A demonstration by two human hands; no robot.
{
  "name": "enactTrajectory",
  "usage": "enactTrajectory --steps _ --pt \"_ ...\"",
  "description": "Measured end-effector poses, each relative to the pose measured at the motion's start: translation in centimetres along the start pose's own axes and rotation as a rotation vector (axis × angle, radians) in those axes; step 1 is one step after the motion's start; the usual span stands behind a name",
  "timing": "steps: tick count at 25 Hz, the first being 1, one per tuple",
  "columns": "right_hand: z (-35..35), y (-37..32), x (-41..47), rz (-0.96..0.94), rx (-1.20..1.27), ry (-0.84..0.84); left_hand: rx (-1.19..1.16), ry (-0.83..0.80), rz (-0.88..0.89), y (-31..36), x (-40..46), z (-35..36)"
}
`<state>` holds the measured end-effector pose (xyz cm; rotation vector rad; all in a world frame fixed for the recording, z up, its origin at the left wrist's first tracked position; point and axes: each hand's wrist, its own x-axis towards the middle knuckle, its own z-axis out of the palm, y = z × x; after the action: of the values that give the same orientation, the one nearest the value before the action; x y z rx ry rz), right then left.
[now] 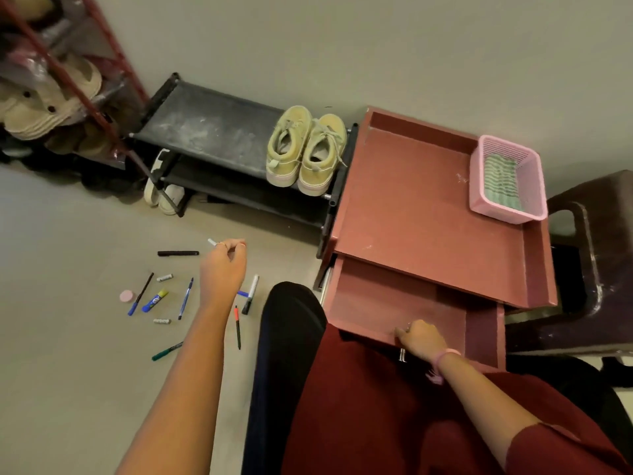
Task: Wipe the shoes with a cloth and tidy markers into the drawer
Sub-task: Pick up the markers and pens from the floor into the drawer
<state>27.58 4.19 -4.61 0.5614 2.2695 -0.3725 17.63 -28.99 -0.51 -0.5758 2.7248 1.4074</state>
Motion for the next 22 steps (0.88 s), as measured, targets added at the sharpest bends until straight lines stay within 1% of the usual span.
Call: enactTrajectory --steps 2,4,5,6,7,8,9,11,12,14,16,19,22 --pt "-1.5 -0.7 0.4 -0.025 -0.101 -0.132 -0.002 0.076 -0.108 -3.3 1.8 -2.0" --pt "-3.3 -2.4 1.2 0.023 -0.109 -0.228 0.036 0.118 -0.207 -7.1 3.8 -3.7" --pt "-4.6 -4.1 1.0 0.011 -0.119 -0.304 0.051 0.117 -0.243 -8.9 4.5 -4.2" --pt "-6.0 -7.0 1.1 -0.030 -0.198 -0.378 0.065 0.109 -0.274 -10.7 5.3 -4.5" --pt "-7.3 -10.3 1.5 -0.110 -0.296 -0.419 0.082 0.089 -0.305 -12.3 5.9 -4.6" --pt "-8.4 -14.4 2.0 -0.217 -0.367 -0.426 0.097 0.068 -0.345 -13.9 6.5 -4.5" --pt "-9.1 -18.5 2.5 -0.337 -0.396 -0.389 0.110 0.042 -0.385 -15.4 7.0 -4.1" --pt "-9.0 -25.8 4.4 -0.601 -0.398 -0.256 0.129 -0.002 -0.473 -17.7 7.5 -2.5" --pt "-8.3 -28.9 5.5 -0.683 -0.365 -0.205 0.134 -0.018 -0.520 -18.5 7.6 -1.5" --pt "-5.5 -33.5 8.3 -0.742 -0.320 -0.204 0.102 -0.035 -0.586 -19.5 7.7 0.5" --pt "-2.3 -36.0 11.2 -0.764 -0.361 -0.212 0.088 -0.049 -0.625 -19.8 7.6 2.4" --pt "1.8 -36.2 15.8 -0.789 -0.561 -0.255 0.090 -0.039 -0.648 -20.5 7.8 5.1" --pt "4.8 -35.5 19.3 -0.780 -0.771 -0.277 0.112 -0.071 -0.645 -21.9 8.6 6.4"
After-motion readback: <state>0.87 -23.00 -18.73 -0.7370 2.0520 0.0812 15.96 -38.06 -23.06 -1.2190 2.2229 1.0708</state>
